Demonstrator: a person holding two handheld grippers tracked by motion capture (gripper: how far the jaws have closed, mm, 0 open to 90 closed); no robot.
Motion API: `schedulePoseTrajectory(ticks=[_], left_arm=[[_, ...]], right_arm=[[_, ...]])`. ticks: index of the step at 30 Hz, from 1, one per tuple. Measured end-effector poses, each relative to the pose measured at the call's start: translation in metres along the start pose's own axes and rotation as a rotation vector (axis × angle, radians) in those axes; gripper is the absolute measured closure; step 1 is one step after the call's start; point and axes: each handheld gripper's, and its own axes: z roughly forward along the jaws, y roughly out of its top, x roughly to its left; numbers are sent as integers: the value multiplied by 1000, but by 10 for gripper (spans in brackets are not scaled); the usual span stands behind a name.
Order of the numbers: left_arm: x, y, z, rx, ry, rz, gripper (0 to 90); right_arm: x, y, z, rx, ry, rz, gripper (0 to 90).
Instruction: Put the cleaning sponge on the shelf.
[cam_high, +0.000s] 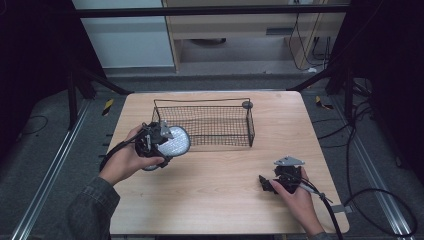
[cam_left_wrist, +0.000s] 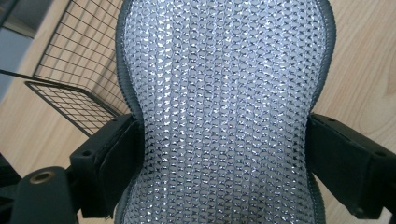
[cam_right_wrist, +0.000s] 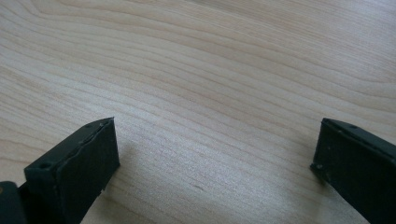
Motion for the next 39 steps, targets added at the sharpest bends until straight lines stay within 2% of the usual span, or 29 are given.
schedulePoseTrajectory(ticks=[14, 24, 32, 35, 39], left_arm=[[14, 11, -5, -6, 31, 8, 125], [18, 16, -9, -17, 48, 14, 126], [23, 16, -8, -21, 64, 23, 126], [29, 19, -4, -17, 74, 40, 126], [36, 22, -2, -19, 73, 40, 126]], right_arm=[[0, 0, 0, 0, -1, -2, 4], [0, 0, 0, 0, 1, -4, 4], [0, 0, 0, 0, 1, -4, 4], [0, 0, 0, -1, 1, -3, 4], [0, 0, 0, 0, 1, -2, 4]])
